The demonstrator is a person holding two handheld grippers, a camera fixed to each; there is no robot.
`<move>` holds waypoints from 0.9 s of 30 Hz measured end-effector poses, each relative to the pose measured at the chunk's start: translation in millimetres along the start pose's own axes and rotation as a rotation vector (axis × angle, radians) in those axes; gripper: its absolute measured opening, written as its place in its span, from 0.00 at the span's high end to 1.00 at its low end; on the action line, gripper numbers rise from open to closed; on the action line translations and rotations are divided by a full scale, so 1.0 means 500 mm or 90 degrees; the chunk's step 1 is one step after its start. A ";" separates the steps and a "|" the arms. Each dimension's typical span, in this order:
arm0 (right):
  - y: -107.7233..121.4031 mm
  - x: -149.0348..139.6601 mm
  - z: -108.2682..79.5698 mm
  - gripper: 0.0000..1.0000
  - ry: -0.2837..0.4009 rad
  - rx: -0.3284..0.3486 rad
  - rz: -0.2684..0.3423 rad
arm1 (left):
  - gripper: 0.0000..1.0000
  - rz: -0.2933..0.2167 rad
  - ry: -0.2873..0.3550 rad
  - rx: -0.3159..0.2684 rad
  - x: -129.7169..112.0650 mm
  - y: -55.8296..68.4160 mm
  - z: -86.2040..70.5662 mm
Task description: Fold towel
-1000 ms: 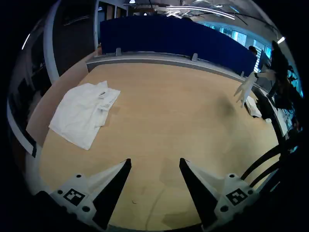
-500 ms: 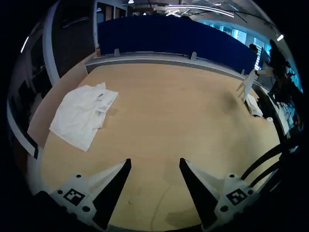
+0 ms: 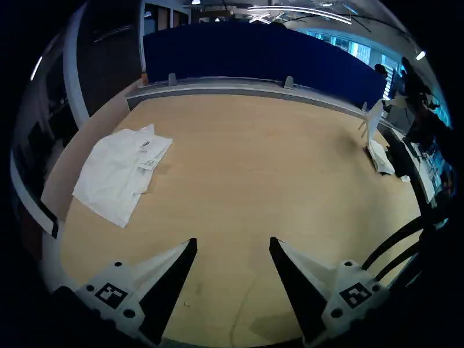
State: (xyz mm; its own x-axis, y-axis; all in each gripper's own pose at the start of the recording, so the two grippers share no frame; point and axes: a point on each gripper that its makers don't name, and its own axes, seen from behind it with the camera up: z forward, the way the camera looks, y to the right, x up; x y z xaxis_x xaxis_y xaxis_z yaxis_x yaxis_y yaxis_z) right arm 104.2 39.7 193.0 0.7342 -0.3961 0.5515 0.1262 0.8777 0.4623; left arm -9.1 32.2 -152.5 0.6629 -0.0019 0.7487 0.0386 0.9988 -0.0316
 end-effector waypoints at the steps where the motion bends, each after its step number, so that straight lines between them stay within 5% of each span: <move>1: 0.011 0.003 0.002 0.98 -0.002 -0.004 0.000 | 0.07 0.000 0.000 0.000 0.001 0.001 -0.001; 12: 0.095 0.021 0.024 0.98 -0.014 -0.032 0.015 | 0.07 0.001 -0.001 0.004 0.008 0.010 0.006; 27: 0.104 -0.014 0.025 0.98 -0.030 -0.032 0.025 | 0.07 0.009 -0.001 0.002 0.016 0.019 0.011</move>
State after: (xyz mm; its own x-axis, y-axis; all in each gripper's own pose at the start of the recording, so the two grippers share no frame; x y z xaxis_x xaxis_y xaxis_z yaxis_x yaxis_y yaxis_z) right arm 97.5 84.5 221.8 0.7075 -0.3721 0.6008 0.1322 0.9048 0.4048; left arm -7.3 42.1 -143.2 0.6620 0.0123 0.7494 0.0263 0.9989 -0.0397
